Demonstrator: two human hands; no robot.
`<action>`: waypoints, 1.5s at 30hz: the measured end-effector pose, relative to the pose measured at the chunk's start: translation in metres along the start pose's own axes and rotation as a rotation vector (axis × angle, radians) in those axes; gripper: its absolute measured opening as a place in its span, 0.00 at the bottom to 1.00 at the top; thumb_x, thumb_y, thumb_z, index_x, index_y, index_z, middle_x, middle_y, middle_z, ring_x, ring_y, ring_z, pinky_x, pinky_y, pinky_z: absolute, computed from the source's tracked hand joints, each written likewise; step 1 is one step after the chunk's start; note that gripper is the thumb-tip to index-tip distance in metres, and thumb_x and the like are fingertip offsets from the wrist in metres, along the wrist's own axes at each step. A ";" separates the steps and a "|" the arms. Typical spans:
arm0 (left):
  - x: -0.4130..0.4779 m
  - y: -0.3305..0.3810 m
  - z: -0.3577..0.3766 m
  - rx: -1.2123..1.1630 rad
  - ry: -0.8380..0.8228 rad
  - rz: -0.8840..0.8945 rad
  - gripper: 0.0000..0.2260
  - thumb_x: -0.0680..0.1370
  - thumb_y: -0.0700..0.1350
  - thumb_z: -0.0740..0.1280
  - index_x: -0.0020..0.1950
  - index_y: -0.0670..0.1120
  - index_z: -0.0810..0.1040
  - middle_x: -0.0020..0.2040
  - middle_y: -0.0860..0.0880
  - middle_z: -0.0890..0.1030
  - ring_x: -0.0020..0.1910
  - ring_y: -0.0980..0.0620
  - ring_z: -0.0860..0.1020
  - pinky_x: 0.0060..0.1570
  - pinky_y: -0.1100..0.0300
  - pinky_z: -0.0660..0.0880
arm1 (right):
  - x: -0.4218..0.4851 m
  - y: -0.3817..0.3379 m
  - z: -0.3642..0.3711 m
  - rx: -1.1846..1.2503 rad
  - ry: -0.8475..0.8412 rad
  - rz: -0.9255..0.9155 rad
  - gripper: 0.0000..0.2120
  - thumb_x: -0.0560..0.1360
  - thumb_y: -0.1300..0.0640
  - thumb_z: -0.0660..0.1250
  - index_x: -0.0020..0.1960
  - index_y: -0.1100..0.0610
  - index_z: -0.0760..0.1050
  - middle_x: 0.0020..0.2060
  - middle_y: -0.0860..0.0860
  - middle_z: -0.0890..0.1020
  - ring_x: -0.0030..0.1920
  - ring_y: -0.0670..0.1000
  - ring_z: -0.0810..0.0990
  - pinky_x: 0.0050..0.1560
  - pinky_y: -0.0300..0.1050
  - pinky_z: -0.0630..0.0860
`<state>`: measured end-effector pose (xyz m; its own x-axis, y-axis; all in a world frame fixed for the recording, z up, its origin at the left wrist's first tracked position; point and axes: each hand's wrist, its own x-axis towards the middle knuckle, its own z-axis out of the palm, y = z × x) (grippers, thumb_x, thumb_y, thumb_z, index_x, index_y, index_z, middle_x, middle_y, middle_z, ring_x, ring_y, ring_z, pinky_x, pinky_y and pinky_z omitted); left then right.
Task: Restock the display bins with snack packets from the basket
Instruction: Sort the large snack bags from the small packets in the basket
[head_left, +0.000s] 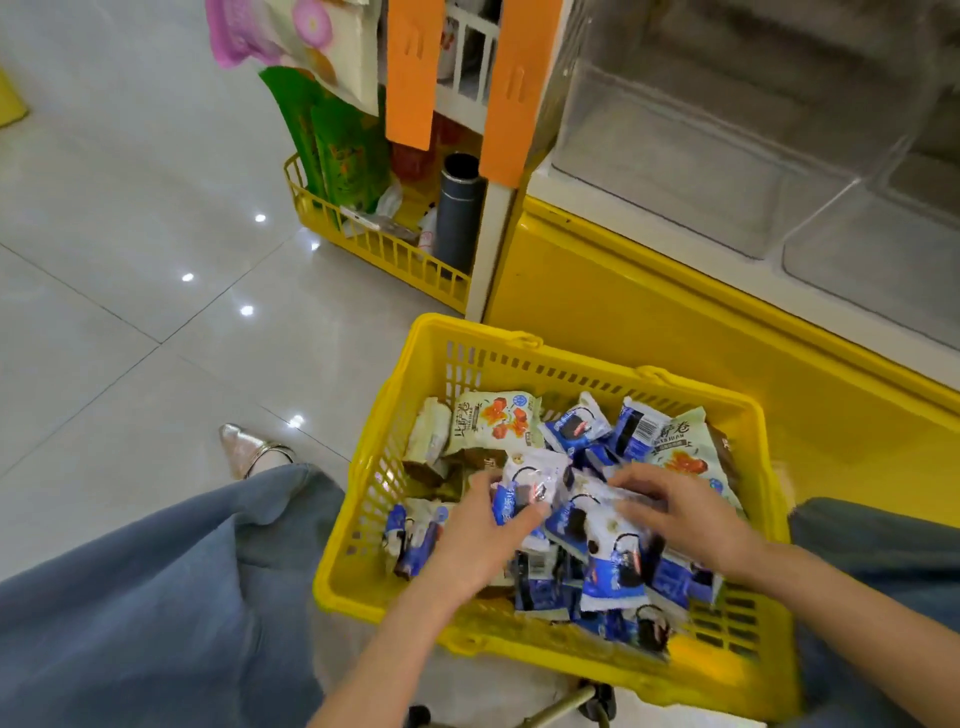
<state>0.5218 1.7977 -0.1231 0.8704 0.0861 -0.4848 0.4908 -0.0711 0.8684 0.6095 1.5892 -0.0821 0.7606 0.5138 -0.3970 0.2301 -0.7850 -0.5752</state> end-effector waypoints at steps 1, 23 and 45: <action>0.001 -0.001 0.015 0.020 -0.044 -0.001 0.20 0.75 0.54 0.67 0.63 0.51 0.66 0.54 0.56 0.77 0.51 0.59 0.76 0.45 0.71 0.69 | -0.006 0.008 -0.005 -0.030 0.000 0.006 0.12 0.75 0.56 0.68 0.47 0.39 0.71 0.42 0.34 0.77 0.43 0.36 0.77 0.43 0.31 0.71; -0.012 0.012 0.048 0.683 0.072 0.366 0.19 0.79 0.52 0.59 0.70 0.52 0.63 0.65 0.54 0.70 0.63 0.55 0.70 0.62 0.60 0.67 | -0.037 0.014 0.001 -0.144 0.234 -0.031 0.15 0.79 0.47 0.57 0.64 0.50 0.69 0.59 0.44 0.75 0.60 0.42 0.73 0.58 0.36 0.70; -0.005 -0.053 -0.096 0.219 0.448 0.024 0.14 0.78 0.60 0.51 0.37 0.55 0.67 0.35 0.55 0.75 0.36 0.65 0.74 0.36 0.67 0.67 | 0.127 -0.089 0.210 -0.069 -0.332 0.157 0.32 0.72 0.46 0.69 0.70 0.57 0.61 0.66 0.58 0.69 0.66 0.57 0.68 0.65 0.48 0.65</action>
<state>0.4874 1.8969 -0.1572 0.8024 0.4967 -0.3308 0.5095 -0.2816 0.8131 0.5584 1.7965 -0.2312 0.5541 0.4609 -0.6932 0.1754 -0.8787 -0.4440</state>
